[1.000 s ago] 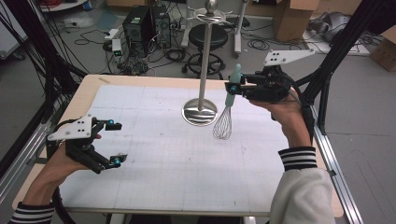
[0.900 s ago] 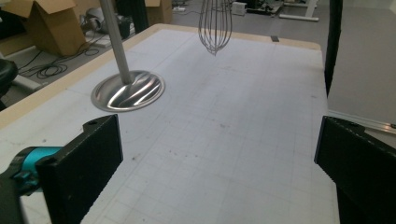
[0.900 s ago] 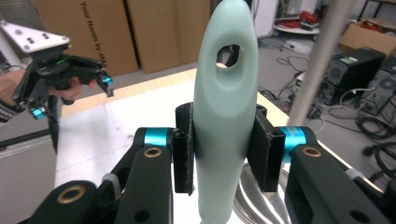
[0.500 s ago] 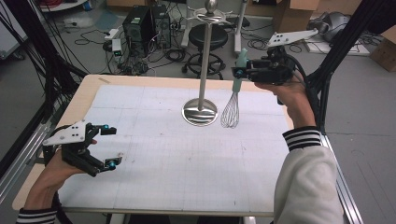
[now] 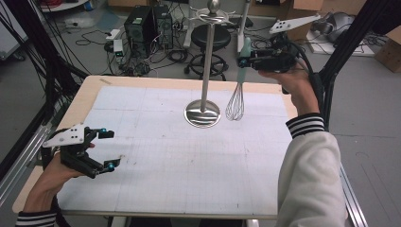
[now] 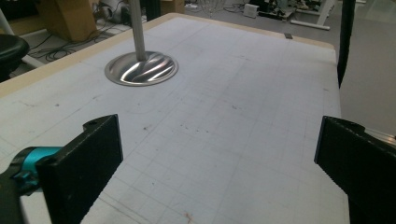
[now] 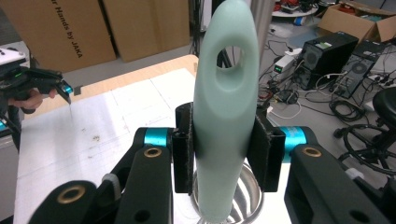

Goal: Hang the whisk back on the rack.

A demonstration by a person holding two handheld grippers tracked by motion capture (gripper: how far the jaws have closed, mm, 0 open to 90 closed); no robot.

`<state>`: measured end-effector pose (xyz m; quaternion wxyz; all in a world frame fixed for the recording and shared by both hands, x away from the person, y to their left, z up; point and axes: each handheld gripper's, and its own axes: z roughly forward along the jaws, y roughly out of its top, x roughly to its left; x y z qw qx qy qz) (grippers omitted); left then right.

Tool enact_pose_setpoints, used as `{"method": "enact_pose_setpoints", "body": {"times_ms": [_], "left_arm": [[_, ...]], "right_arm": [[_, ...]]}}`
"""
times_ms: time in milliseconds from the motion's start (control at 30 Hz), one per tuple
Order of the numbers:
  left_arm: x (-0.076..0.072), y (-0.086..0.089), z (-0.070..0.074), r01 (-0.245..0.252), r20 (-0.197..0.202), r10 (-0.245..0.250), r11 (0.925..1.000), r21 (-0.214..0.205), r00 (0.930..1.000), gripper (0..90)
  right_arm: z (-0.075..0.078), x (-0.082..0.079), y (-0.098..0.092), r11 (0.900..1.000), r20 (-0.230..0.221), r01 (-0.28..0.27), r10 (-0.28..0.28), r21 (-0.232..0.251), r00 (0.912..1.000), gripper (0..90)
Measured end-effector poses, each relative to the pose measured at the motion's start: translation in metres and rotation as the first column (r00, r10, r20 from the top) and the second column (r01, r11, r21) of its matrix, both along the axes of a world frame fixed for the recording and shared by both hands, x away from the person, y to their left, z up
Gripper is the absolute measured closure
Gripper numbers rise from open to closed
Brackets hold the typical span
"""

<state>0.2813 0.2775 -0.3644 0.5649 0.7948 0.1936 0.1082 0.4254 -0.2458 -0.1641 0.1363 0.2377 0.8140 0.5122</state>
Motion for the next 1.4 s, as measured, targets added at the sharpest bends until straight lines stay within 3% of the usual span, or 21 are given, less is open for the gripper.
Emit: {"method": "enact_pose_setpoints", "body": {"times_ms": [733, 1400], "left_arm": [[0.002, 0.008, -0.002, -0.018, -0.008, 0.018, 0.9998, -0.007, 0.9998, 1.7], [0.002, 0.008, -0.001, -0.018, -0.012, 0.017, 0.9998, -0.012, 0.9998, 1.7]], "right_arm": [[0.024, 0.04, 0.015, 0.9978, -0.005, -0.022, 0.022, -0.062, 0.9997, 65.9], [0.024, 0.056, 0.023, 0.997, -0.024, -0.031, 0.029, -0.071, 0.9993, 65.9]]}}
